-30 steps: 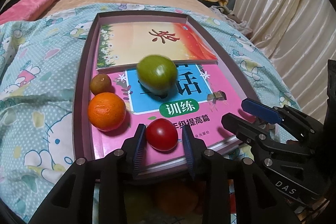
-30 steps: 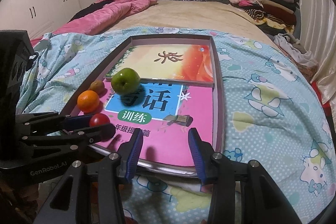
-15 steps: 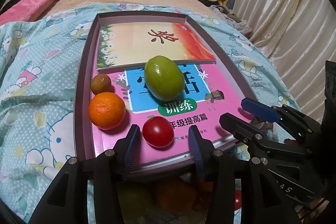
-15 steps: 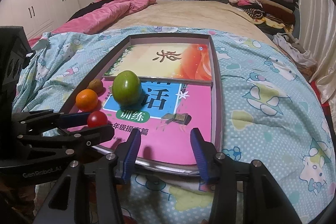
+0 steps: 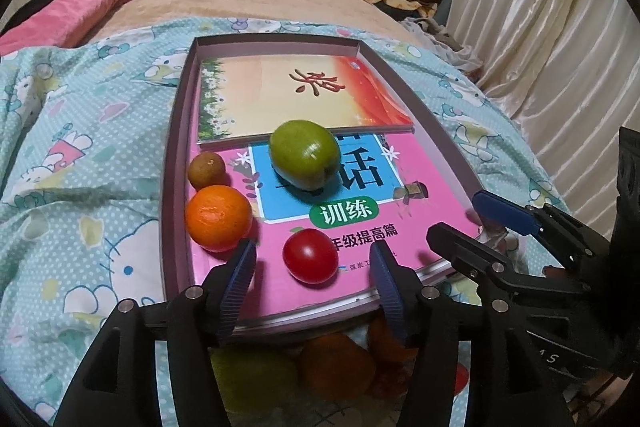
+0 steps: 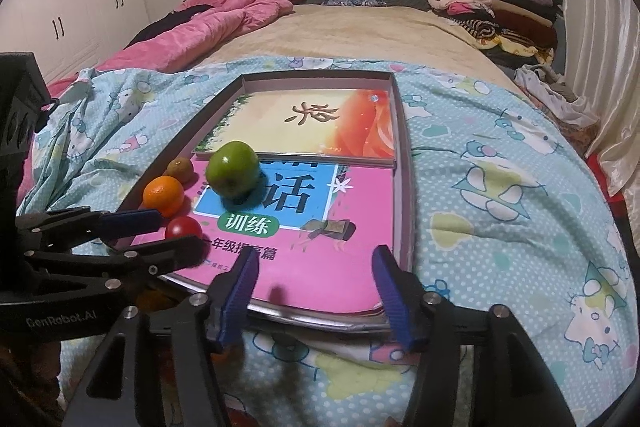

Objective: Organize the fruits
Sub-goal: 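Withdraw both open tools from the tray back toward the loose fruit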

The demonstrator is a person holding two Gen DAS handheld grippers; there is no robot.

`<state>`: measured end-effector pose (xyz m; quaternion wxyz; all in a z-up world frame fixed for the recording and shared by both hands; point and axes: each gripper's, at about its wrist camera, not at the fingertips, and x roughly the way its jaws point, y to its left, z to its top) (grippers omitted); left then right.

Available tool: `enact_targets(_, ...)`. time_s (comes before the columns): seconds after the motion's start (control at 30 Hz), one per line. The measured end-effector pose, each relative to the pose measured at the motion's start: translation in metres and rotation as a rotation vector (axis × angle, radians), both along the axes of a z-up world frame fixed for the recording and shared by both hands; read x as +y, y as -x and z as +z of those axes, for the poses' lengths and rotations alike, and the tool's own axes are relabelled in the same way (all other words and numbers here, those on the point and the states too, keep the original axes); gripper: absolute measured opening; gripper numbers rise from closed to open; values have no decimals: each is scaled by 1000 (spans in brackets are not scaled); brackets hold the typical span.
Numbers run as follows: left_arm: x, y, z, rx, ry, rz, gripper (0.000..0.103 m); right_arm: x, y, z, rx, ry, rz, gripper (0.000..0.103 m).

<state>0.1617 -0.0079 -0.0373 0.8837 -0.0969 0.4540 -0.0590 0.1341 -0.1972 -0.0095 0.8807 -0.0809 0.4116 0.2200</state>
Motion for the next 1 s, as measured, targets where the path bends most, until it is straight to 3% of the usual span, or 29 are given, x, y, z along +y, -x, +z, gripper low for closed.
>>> enact_targets(0.23,3,2,5,-20,-5,17,71,-1,0,1,-2,-10,-5,64)
enact_targets(0.7,18,8,10,-37,22,55,72,-1,0,4,-12,-24,-6,68)
enact_targets(1.0,20,13,15,-56,-5,61,72,-4,1,9,-35,-51,-15,81)
